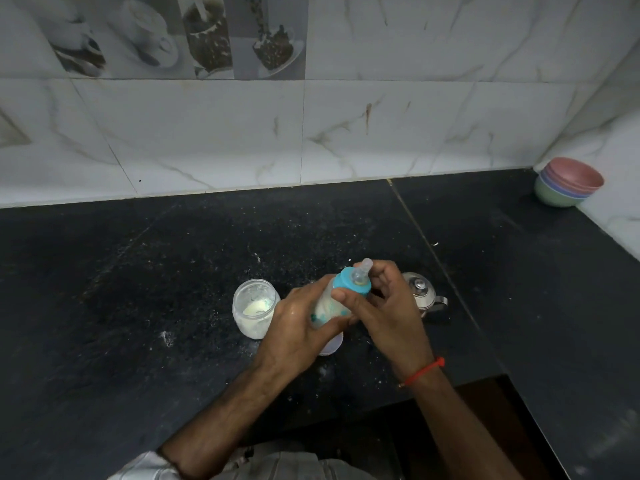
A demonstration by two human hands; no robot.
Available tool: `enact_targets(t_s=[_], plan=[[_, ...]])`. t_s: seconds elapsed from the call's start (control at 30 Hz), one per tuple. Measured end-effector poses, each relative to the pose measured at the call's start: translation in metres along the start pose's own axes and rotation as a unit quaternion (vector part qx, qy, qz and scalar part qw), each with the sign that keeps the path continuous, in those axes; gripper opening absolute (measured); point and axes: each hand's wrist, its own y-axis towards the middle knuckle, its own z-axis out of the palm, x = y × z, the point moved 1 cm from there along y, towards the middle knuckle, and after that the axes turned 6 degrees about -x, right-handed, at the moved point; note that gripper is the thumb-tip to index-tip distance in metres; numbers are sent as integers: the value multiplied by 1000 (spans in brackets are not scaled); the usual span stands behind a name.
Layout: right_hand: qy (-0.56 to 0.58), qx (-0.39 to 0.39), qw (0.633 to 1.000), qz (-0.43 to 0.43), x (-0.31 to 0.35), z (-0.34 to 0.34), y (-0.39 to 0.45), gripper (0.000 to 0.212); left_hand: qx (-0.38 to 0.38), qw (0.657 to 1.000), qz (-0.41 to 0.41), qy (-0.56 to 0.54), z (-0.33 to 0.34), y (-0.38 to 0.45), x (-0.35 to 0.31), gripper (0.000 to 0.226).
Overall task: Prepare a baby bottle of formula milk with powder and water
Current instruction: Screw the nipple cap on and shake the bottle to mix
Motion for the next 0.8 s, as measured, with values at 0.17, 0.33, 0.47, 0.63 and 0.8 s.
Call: enact_targets(t_s=[0.17, 0.33, 0.47, 0.63, 0.8], plan=[[53, 179, 982, 30, 18, -26, 9, 53, 108, 984, -52, -132, -1, 0, 0, 52], [81, 267, 959, 41, 24, -50, 17, 50, 190, 953, -61, -227, -3, 0, -12, 50], [139, 241, 959, 53, 25, -46, 18, 48, 183, 947, -76, -253, -2, 1, -19, 58], [162, 138, 976, 45, 23, -32, 10, 43, 111, 974, -60, -190, 7, 1, -17, 50], [152, 28, 988, 6, 16, -14, -3, 36, 37, 997, 30, -60, 13, 0, -24, 40]])
